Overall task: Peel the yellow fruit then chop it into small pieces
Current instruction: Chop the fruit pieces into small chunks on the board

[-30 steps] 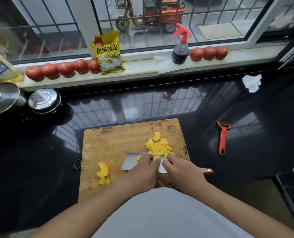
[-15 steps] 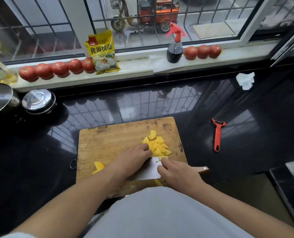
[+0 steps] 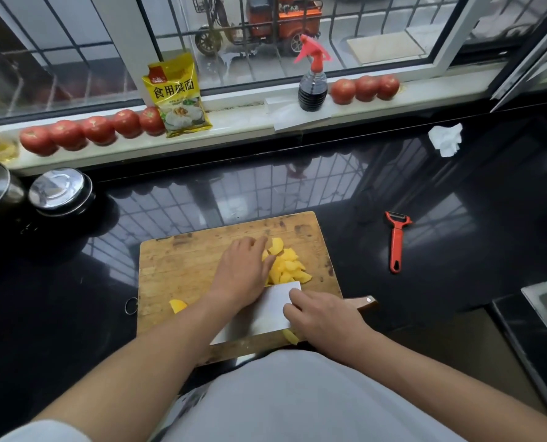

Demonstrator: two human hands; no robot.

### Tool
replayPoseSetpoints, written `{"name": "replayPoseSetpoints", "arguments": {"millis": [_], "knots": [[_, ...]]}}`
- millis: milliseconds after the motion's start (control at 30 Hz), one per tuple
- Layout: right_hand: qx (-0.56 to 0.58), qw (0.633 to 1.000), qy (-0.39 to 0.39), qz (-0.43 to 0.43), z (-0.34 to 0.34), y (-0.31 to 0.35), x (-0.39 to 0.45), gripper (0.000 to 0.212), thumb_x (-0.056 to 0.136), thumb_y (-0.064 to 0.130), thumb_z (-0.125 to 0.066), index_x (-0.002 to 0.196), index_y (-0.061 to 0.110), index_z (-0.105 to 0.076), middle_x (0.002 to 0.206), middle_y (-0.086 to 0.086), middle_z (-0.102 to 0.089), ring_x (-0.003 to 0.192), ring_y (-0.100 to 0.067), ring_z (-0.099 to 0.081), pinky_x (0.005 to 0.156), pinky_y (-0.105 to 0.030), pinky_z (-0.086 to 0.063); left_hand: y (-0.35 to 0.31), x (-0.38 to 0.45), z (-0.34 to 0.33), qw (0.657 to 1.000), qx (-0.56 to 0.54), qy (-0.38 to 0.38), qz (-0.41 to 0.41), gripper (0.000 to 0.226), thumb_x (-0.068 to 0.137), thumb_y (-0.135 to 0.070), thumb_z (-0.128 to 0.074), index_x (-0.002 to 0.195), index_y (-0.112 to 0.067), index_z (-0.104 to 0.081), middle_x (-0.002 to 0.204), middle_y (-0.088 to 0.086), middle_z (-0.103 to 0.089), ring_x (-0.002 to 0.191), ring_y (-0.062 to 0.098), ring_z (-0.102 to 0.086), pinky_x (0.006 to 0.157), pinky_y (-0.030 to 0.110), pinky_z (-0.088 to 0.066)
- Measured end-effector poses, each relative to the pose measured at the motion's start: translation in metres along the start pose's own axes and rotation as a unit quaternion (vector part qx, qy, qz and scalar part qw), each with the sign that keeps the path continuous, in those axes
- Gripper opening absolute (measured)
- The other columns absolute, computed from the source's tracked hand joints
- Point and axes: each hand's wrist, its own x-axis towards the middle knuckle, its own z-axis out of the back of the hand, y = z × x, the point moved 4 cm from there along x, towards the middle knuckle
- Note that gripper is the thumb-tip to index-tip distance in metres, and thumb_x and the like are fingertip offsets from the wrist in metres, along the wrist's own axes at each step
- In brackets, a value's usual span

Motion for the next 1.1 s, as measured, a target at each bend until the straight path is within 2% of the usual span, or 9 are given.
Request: {"name": "replayPoseSetpoints", "arguments": {"millis": [100, 233, 367, 467, 600, 767, 933, 1000, 1100], "knots": [[0.009, 1.0, -0.007, -0.013, 0.004, -0.008, -0.005, 0.039, 0.059, -0.002, -0.079, 0.078, 0.016, -0.05, 0.078, 0.0, -0.045, 0.053, -0.015, -0.038, 0.041, -0.029, -0.031, 0.007, -0.005, 0.015, 0.994, -0.092, 0.058, -0.025, 0.06, 0.101, -0.056, -0.052, 0.152, -0.024, -0.044, 0.144, 0.002, -0.049, 0.136, 0.023, -0.042, 0.115, 0.039, -0.036], [0.025, 0.999, -0.023, -0.009, 0.009, -0.02, -0.016, 0.046, 0.056, -0.005, -0.079, 0.078, 0.017, -0.046, 0.077, -0.001, -0.043, 0.052, -0.015, -0.035, 0.04, -0.029, -0.025, 0.018, -0.02, 0.015, 0.987, 0.035, 0.147, -0.055, 0.081, 0.091, -0.071, -0.056, 0.159, -0.033, -0.03, 0.156, 0.003, -0.036, 0.144, 0.026, -0.032, 0.12, 0.041, -0.027], [0.027, 0.998, -0.043, -0.023, 0.013, -0.034, -0.023, 0.043, 0.053, -0.008, -0.077, 0.075, 0.015, -0.049, 0.075, -0.002, -0.044, 0.052, -0.016, -0.028, 0.039, -0.03, -0.024, 0.031, -0.018, 0.015, 0.993, 0.036, 0.068, 0.089, 0.07, 0.099, -0.064, -0.041, 0.153, -0.02, -0.044, 0.149, 0.009, -0.049, 0.138, 0.03, -0.042, 0.114, 0.041, -0.033], [0.026, 0.998, -0.032, -0.038, 0.014, -0.049, -0.029, 0.043, 0.051, -0.006, -0.08, 0.074, 0.016, -0.051, 0.075, -0.001, -0.047, 0.049, -0.017, -0.031, 0.041, -0.029, -0.02, 0.029, -0.022, 0.014, 0.983, -0.119, 0.022, 0.138, 0.065, 0.098, -0.063, -0.049, 0.146, -0.02, -0.051, 0.142, 0.004, -0.053, 0.135, 0.023, -0.044, 0.114, 0.04, -0.036], [0.034, 0.999, -0.021, -0.026, 0.012, -0.067, -0.035, 0.046, 0.052, -0.003, -0.083, 0.075, 0.017, -0.049, 0.076, 0.0, -0.044, 0.051, -0.015, -0.03, 0.044, -0.029, -0.019, 0.015, -0.038, 0.006, 0.984, -0.105, 0.142, 0.026, 0.06, 0.087, -0.067, -0.06, 0.133, -0.03, -0.058, 0.127, -0.006, -0.052, 0.123, 0.017, -0.046, 0.107, 0.038, -0.041], [0.037, 0.999, -0.028, 0.017, 0.017, -0.07, -0.038, 0.046, 0.054, -0.008, -0.078, 0.077, 0.016, -0.047, 0.076, -0.002, -0.041, 0.05, -0.018, -0.034, 0.041, -0.03, -0.022, 0.01, -0.035, -0.004, 0.988, -0.091, 0.114, 0.045, 0.038, 0.093, -0.057, -0.052, 0.116, -0.03, -0.065, 0.111, -0.005, -0.057, 0.111, 0.021, -0.052, 0.096, 0.043, -0.047], [0.037, 0.999, -0.011, 0.015, 0.016, -0.058, -0.034, 0.041, 0.061, -0.006, -0.077, 0.078, 0.015, -0.047, 0.078, -0.002, -0.042, 0.051, -0.02, -0.037, 0.038, -0.035, -0.03, 0.017, -0.016, -0.006, 0.985, -0.131, 0.089, 0.074, 0.016, 0.095, -0.034, -0.069, 0.109, -0.028, -0.065, 0.105, -0.005, -0.059, 0.104, 0.019, -0.056, 0.095, 0.044, -0.049], [0.035, 0.999, 0.004, -0.006, 0.015, -0.049, -0.031, 0.041, 0.065, -0.001, -0.081, 0.079, 0.016, -0.047, 0.079, -0.002, -0.041, 0.052, -0.02, -0.035, 0.038, -0.034, -0.028, 0.018, -0.012, -0.002, 0.98, -0.175, 0.085, 0.044, 0.018, 0.095, -0.03, -0.071, 0.112, -0.026, -0.065, 0.108, -0.003, -0.061, 0.105, 0.018, -0.056, 0.097, 0.043, -0.048], [0.044, 0.998, 0.008, -0.033, 0.013, -0.039, -0.03, 0.046, 0.062, -0.003, -0.082, 0.08, 0.016, -0.044, 0.08, -0.001, -0.039, 0.052, -0.02, -0.03, 0.037, -0.035, -0.027, 0.02, -0.018, 0.001, 0.975, -0.138, 0.171, -0.021, 0.044, 0.093, -0.045, -0.071, 0.132, -0.03, -0.058, 0.123, -0.005, -0.055, 0.117, 0.016, -0.048, 0.104, 0.039, -0.042]]}}
